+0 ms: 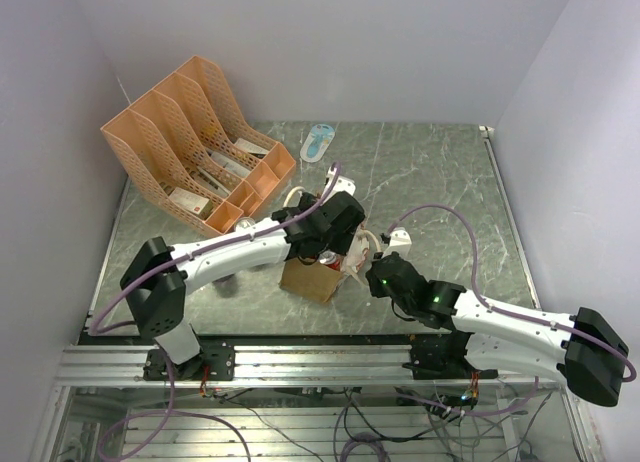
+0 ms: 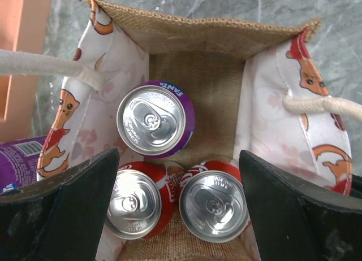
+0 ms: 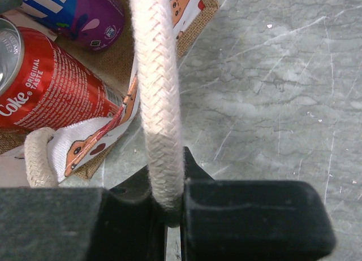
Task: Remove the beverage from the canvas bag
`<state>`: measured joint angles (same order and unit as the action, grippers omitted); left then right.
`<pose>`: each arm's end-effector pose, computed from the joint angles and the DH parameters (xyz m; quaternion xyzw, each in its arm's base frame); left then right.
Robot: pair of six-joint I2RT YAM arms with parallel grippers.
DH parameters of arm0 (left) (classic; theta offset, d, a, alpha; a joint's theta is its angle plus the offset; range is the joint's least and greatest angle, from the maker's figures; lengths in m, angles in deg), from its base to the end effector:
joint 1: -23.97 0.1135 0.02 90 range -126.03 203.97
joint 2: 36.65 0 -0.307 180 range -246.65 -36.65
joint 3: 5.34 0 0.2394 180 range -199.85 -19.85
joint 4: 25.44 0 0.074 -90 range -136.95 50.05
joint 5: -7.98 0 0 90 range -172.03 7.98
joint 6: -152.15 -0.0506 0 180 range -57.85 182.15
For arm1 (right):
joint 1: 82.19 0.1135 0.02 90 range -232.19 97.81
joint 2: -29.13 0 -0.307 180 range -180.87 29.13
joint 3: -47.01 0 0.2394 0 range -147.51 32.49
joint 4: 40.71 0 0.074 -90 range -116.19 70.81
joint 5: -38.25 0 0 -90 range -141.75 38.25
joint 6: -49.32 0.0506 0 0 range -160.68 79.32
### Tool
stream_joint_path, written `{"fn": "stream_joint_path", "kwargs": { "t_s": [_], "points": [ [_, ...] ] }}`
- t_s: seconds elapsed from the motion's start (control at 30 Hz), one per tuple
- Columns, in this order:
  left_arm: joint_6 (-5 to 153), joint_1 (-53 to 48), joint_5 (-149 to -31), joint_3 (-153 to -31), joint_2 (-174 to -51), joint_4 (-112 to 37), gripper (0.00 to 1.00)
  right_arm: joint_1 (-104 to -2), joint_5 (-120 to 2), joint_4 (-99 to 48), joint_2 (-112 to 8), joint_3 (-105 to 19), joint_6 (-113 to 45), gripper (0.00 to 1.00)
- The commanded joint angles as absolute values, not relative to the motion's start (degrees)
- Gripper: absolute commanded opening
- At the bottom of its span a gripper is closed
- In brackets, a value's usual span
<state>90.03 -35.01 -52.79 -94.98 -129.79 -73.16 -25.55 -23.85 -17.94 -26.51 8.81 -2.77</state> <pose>0.2014 -0.2870 0.3133 0.1640 0.9018 -0.0480 0.3969 0.1109 0.1255 0.2185 -0.0431 0.8851 0.1518 0.4378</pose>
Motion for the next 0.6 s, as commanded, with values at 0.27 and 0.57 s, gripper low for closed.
{"fn": "stream_joint_path", "kwargs": {
  "t_s": [0.27, 0.57],
  "points": [
    [94.25, -34.52, -43.23, -100.78, -138.18, -75.49, 0.99, -25.38, -22.14, -15.7, -26.69, 8.8, -2.97, 0.05],
    [96.49, -33.75, -39.46, -101.24, -143.57, -75.51, 0.99, -25.3, -22.07, -15.67, -26.42, 8.91, -2.88, 0.05]
  ]
}}
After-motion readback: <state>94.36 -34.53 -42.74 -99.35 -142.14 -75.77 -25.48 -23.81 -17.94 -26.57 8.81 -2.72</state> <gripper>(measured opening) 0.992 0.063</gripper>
